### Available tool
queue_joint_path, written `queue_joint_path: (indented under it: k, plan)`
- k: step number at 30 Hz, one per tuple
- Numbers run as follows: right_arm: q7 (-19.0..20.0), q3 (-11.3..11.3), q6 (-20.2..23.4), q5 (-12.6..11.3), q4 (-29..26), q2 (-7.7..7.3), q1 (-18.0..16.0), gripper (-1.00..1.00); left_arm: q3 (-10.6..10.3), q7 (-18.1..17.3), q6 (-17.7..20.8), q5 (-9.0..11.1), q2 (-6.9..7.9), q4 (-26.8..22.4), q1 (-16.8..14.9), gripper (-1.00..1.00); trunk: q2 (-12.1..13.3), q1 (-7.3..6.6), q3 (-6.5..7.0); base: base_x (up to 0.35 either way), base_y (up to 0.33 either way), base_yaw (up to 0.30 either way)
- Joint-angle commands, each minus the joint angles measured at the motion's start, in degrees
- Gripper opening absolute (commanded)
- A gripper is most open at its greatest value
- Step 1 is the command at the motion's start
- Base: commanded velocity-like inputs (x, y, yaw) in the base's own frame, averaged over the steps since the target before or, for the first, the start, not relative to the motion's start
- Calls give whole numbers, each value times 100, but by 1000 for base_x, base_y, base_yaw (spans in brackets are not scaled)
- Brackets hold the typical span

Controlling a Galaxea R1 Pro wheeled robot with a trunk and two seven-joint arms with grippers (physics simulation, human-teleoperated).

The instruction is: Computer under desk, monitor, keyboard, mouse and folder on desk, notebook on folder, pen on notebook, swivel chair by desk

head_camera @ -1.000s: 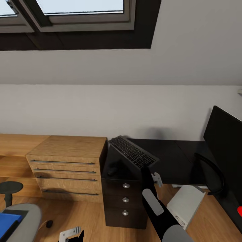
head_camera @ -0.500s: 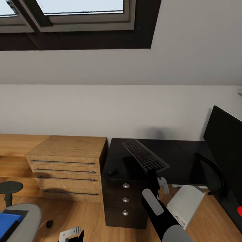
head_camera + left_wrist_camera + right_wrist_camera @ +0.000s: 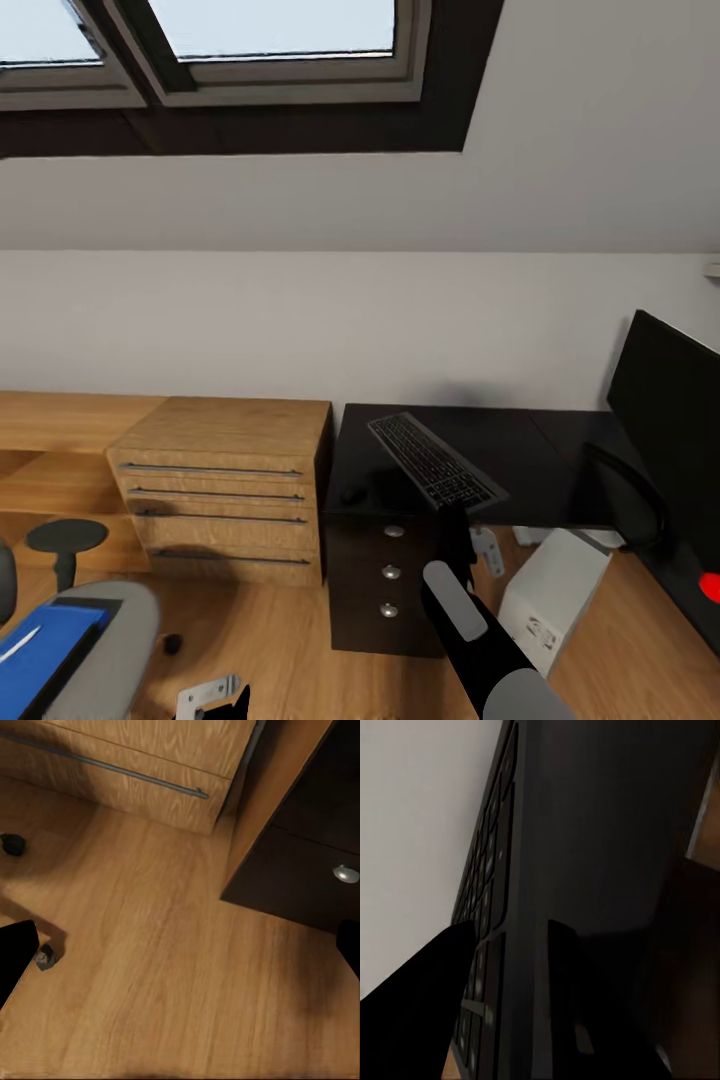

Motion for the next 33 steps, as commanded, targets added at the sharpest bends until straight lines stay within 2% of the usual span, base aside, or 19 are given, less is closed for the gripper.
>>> queue_joint_path:
  k: [1,9,17,24,33]
  plan:
    - [-38,14,-17,17,-10,0,-5,-100,-24,46,13,47,9,-12,1,100,-5,-2,-6,-255,210,0]
    - [-32,8,-12,18,-88,0,-5,-100,-24,46,14,43,9,-12,1,100,-5,-2,-6,-94,62,-16]
    - [-32,5,-17,7,-99,0,-5,-100,-24,46,14,41,8,-15,0,100,-5,-2,-6,-9,8,-191]
    - [-25,8,-16,-304,-104,0,-5,-100,-24,46,14,40,1,-15,0,100,-5,-2,-9,-83,210,-210]
    - [-16,5,-16,-343,-114,0,-5,-100,-24,46,14,40,0,-10,-1,100,-5,-2,-11,-22,65,-20]
